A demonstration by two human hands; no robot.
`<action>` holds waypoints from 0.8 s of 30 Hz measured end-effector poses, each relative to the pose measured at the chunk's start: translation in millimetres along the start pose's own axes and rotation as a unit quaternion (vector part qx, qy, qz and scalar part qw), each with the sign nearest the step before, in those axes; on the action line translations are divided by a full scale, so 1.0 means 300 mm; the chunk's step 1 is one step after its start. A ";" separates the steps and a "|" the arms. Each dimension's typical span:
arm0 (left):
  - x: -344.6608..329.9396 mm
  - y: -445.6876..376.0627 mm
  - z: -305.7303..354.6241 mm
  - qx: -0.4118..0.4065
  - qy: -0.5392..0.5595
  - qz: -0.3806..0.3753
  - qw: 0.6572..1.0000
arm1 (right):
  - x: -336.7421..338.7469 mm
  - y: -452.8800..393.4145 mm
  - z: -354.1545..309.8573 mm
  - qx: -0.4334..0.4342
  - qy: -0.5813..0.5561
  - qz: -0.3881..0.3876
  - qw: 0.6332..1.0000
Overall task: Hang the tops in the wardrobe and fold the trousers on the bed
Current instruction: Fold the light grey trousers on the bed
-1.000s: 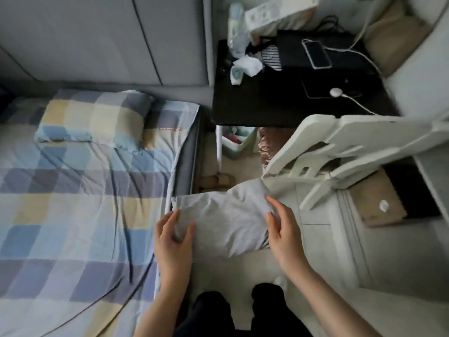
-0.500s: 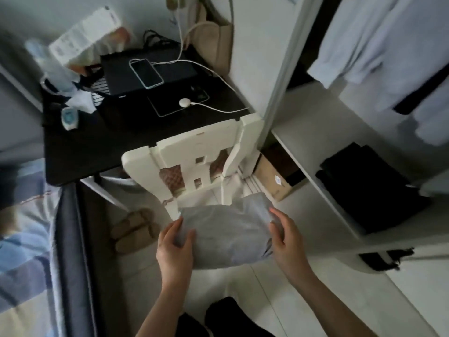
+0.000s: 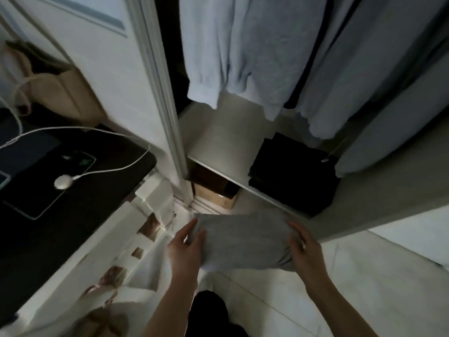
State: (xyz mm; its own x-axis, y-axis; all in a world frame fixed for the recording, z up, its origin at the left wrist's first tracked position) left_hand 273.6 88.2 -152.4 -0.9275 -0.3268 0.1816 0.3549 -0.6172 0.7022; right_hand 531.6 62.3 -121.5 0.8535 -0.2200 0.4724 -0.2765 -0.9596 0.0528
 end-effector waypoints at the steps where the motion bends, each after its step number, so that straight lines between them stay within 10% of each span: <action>1: -0.033 -0.038 0.044 -0.007 -0.004 -0.024 1.000 | 0.002 -0.021 -0.001 -0.013 -0.004 0.026 1.000; 10: -0.540 -0.237 0.455 -0.119 -0.114 -0.217 0.962 | 0.149 -0.380 0.057 -0.074 0.045 0.202 0.976; 17: -0.956 -0.371 0.638 -0.212 -0.102 -0.310 0.921 | 0.259 -0.684 0.177 0.075 0.118 0.366 0.920; 24: -1.046 -0.606 0.410 -0.328 -0.527 -0.279 0.733 | 0.157 -0.714 0.432 -0.034 0.362 0.099 0.926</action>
State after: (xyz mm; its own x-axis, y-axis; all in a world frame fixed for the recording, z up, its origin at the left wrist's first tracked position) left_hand 485.7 391.0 -252.3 -0.4034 0.6278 0.6657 -0.4538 -0.7690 0.4502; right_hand 688.3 234.6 -224.4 0.2702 -0.1921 0.9434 -0.4448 -0.8940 -0.0547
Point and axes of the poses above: each hand's wrist, its own y-axis away from the middle knuckle, its own x-axis out of the back of the hand, z = x × y, the point moved 2 cm from there along -y, towards the middle knuckle, and after that the axes turned 15 degrees about x, right-handed, at the moved point
